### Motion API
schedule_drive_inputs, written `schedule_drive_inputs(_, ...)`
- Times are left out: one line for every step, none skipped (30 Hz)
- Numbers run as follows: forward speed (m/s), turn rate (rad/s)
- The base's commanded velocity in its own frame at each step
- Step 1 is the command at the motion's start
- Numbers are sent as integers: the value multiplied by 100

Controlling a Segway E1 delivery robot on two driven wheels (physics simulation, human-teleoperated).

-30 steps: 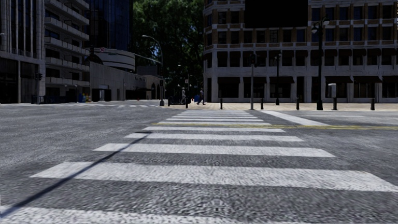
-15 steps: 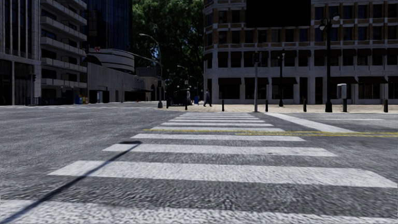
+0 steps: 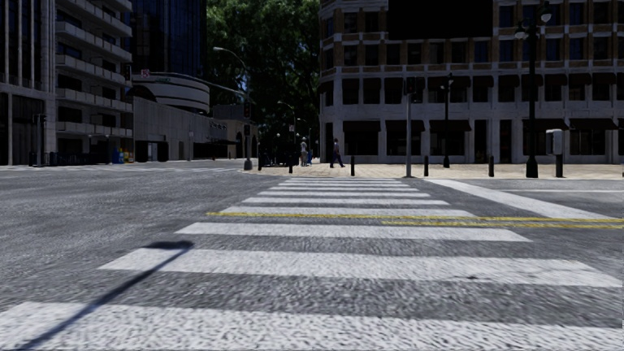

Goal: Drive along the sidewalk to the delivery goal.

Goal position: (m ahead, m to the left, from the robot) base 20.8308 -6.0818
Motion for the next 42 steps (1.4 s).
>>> schedule_drive_inputs(176,0)
schedule_drive_inputs(175,0)
schedule_drive_inputs(175,0)
schedule_drive_inputs(175,0)
schedule_drive_inputs(175,0)
schedule_drive_inputs(175,0)
schedule_drive_inputs(175,0)
schedule_drive_inputs(175,0)
schedule_drive_inputs(175,0)
schedule_drive_inputs(175,0)
schedule_drive_inputs(175,0)
schedule_drive_inputs(175,0)
schedule_drive_inputs(175,0)
schedule_drive_inputs(174,0)
schedule_drive_inputs(173,0)
schedule_drive_inputs(173,0)
schedule_drive_inputs(173,0)
schedule_drive_inputs(173,0)
schedule_drive_inputs(172,0)
schedule_drive_inputs(172,0)
schedule_drive_inputs(172,0)
schedule_drive_inputs(172,0)
schedule_drive_inputs(172,0)
schedule_drive_inputs(171,0)
schedule_drive_inputs(171,0)
schedule_drive_inputs(171,0)
schedule_drive_inputs(171,0)
schedule_drive_inputs(171,0)
schedule_drive_inputs(171,0)
schedule_drive_inputs(171,0)
schedule_drive_inputs(171,0)
schedule_drive_inputs(171,0)
schedule_drive_inputs(171,0)
schedule_drive_inputs(171,0)
schedule_drive_inputs(171,0)
schedule_drive_inputs(171,0)
schedule_drive_inputs(171,0)
schedule_drive_inputs(171,0)
schedule_drive_inputs(171,0)
schedule_drive_inputs(171,0)
schedule_drive_inputs(171,0)
schedule_drive_inputs(171,0)
